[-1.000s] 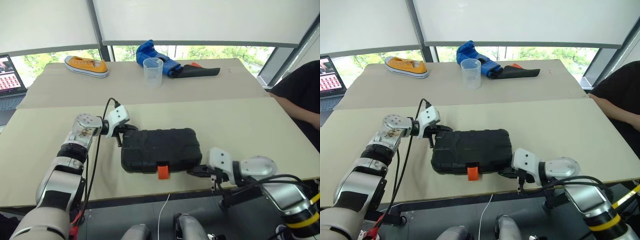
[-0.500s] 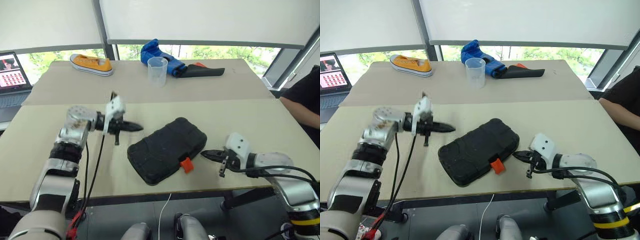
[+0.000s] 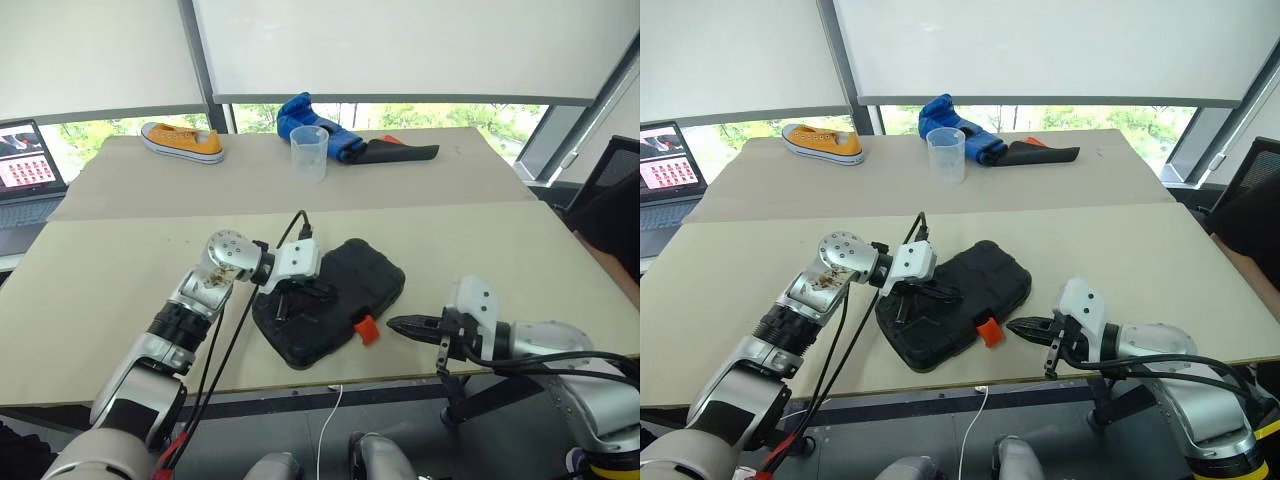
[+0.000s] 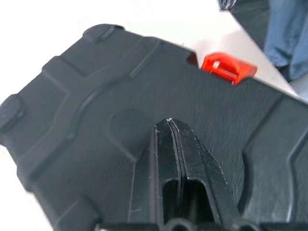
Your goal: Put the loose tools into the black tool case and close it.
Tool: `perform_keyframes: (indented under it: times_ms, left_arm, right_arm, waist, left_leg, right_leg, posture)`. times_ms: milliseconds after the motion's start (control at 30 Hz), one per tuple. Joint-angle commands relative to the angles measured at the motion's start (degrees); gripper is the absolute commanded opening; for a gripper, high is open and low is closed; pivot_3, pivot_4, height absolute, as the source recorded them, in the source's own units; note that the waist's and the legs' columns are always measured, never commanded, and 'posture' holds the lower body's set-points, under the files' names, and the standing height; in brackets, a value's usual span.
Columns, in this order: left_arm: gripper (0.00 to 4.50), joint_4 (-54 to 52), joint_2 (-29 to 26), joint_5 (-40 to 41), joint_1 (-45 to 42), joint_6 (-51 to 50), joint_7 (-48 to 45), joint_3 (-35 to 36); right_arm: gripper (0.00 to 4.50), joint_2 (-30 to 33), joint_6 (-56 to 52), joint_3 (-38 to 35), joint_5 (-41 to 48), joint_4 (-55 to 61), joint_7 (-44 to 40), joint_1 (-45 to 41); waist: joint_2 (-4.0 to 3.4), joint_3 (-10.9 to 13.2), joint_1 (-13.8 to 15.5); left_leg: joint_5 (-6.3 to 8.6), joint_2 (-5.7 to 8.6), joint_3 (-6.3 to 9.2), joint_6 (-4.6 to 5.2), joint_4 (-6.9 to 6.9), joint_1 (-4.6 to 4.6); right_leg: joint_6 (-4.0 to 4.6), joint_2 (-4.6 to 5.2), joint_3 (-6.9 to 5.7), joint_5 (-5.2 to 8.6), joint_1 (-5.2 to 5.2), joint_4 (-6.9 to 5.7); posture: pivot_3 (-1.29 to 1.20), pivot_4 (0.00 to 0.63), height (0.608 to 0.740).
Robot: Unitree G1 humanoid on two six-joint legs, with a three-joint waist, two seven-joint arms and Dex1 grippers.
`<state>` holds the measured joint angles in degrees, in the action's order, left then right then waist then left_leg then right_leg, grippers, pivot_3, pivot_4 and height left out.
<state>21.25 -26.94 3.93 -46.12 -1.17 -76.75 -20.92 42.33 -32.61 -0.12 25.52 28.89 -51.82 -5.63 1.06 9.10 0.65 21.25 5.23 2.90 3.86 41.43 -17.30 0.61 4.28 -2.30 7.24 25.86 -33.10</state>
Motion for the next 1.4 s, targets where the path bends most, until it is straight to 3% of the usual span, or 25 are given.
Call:
perform_keyframes:
  times_ms: [33, 267, 600, 1000, 1267, 1400]
  left_arm:
    - [0.04, 1.33, -0.76, -2.31, 3.04, -2.08, -0.70, -2.19]
    - [0.04, -0.63, 0.79, -0.91, 2.40, -5.24, 0.68, -0.62]
    - [0.04, -1.73, 1.45, -0.85, 2.19, -5.46, 0.96, -0.35]
    - [0.04, 2.77, 1.66, -7.17, 2.38, 7.43, 1.43, -4.43]
    - [0.04, 3.65, 2.11, -6.78, 2.42, 6.38, 1.63, -3.25]
    - [0.04, 2.51, 0.01, -3.98, 2.82, 1.36, 1.90, 0.37]
  right_arm:
    - [0.00, -1.17, 3.06, 2.97, -2.27, -2.37, 0.05, -1.47]
    - [0.00, -3.09, 8.20, 9.35, -8.89, -10.72, -0.16, -3.90]
    - [0.00, -7.10, 9.16, 11.65, -11.34, -13.62, 0.60, -5.53]
    - [0.00, -10.95, 2.18, 4.18, -2.16, -3.27, 4.28, -8.32]
    - [0.00, -9.78, 2.60, 6.04, -4.59, -4.72, 3.99, -8.33]
    - [0.00, -6.51, 0.28, 2.82, -1.62, -2.36, 2.28, -6.55]
  waist:
    - [-0.06, -0.04, -0.01]
    - [-0.15, -0.10, 0.10]
    - [-0.16, -0.11, 0.07]
    - [-0.15, -0.10, -0.31]
    - [-0.18, -0.15, -0.10]
    - [-0.21, -0.17, 0.10]
  left_leg:
    - [-0.15, 0.00, 0.00, -0.26, 0.01, 0.00]
    - [-0.18, 0.05, -0.02, -0.33, 0.03, -0.09]
    - [-0.18, 0.07, -0.01, -0.33, 0.00, -0.15]
    - [-0.23, 0.06, -0.01, -0.44, -0.04, -0.18]
    - [-0.27, 0.02, 0.00, -0.48, -0.10, -0.14]
    - [-0.25, 0.05, 0.03, -0.44, -0.11, -0.15]
  right_leg:
    - [0.00, -0.01, 0.00, 0.00, 0.01, -0.02]
    - [0.46, -0.01, 0.02, -0.28, 0.23, -0.10]
    - [0.45, -0.01, 0.02, -0.27, 0.30, -0.08]
    - [0.43, -0.02, 0.04, -0.26, 0.36, -0.06]
    - [0.07, -0.04, 0.02, -0.05, 0.30, -0.06]
    - [0.47, -0.03, 0.00, -0.29, 0.32, -0.07]
  posture:
    - [0.00, 0.150, 0.731]
    - [0.00, 0.150, 0.731]
    - [0.00, 0.150, 0.731]
    - [0.00, 0.150, 0.731]
    - [0.00, 0.150, 0.731]
    - [0.00, 0.150, 0.731]
